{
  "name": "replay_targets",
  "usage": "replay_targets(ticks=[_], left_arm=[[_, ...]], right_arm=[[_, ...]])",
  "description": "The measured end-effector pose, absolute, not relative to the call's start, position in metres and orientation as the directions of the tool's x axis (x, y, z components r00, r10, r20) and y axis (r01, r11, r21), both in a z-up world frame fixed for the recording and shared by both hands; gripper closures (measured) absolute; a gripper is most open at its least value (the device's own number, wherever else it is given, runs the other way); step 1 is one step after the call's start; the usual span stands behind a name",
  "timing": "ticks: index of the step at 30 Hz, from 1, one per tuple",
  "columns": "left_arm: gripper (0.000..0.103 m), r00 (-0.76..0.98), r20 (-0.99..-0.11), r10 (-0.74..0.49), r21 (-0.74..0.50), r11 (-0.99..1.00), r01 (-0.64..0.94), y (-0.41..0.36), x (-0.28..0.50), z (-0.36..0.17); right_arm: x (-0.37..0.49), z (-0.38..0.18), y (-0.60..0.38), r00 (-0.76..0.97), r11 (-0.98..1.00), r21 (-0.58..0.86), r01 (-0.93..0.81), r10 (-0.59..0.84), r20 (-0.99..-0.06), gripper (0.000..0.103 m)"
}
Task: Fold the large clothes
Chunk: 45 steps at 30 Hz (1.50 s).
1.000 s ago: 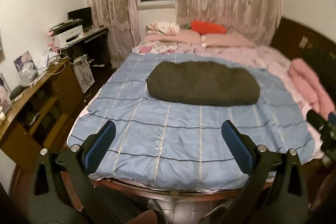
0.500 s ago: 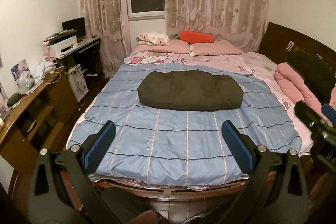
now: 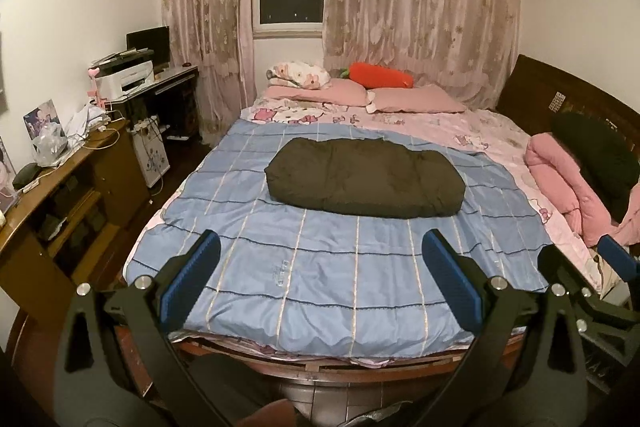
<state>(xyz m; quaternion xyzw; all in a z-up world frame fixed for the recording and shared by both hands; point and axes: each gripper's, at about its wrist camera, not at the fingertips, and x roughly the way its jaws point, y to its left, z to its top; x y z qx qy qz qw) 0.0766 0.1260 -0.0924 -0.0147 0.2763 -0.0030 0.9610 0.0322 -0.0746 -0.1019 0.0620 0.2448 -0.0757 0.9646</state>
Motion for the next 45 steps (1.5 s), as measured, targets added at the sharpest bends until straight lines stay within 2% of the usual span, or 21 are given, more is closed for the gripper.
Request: replay_targets(ticks=[45], left_arm=[[0.002,0.856,-0.517,-0.025,-0.025,1.0,0.014,0.1253,0.0722,-0.0886]], right_arm=[[0.0328,-0.1018,-0.0713,0.868,0.982,0.082,0.171,-0.111,-0.484,0.001]])
